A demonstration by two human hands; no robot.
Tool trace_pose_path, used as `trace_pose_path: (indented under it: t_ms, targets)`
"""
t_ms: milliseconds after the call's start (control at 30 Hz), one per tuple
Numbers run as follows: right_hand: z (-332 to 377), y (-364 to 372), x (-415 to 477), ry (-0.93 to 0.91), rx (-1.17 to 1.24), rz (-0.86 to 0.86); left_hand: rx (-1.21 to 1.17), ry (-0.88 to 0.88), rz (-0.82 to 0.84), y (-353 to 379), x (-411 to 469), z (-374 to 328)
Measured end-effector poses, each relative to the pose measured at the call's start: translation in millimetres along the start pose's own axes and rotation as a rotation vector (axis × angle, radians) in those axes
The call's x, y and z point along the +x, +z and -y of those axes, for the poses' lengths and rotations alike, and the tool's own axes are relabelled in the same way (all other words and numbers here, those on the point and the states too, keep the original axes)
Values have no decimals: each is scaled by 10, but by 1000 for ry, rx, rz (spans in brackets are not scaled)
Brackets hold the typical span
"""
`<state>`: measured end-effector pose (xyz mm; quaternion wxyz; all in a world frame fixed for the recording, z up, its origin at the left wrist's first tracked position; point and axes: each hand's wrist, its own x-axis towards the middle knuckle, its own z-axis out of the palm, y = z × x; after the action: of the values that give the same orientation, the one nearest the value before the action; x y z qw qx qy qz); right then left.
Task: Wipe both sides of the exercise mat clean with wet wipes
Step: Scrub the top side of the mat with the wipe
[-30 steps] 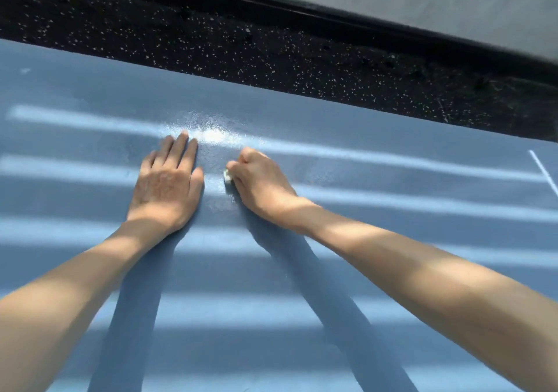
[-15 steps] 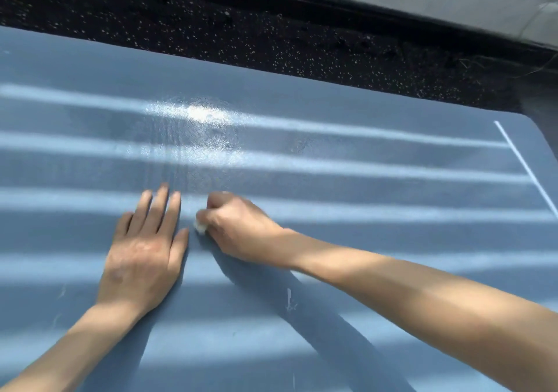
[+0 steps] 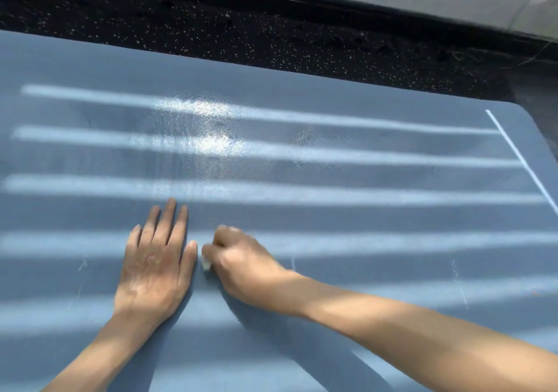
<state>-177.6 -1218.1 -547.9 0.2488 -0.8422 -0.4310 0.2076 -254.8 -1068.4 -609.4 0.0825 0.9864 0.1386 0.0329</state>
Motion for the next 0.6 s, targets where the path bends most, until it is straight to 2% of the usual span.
trace_pose_path:
  t_ms: [100, 233, 267, 333, 400, 500, 600]
  targets:
    - [65, 74, -250, -90, 8, 141, -9, -5, -9, -13, 4, 1]
    - [-22, 24, -21, 69, -23, -39, -8, -8, 0, -30, -5, -37]
    - [11, 84, -107, 47, -23, -49, -11, -11, 4, -36, 6, -45]
    - [164, 224, -394, -98, -25, 59, -11, -12, 10, -47, 3, -45]
    - [216, 242, -518, -112, -19, 139, 1, 4, -18, -51, -54, -48]
    - [111, 161, -281, 10, -47, -1, 33, 57, -68, -31, -239, -65]
    - [197, 340, -514, -8, -83, 35, 16, 45, -57, -36, -359, -90]
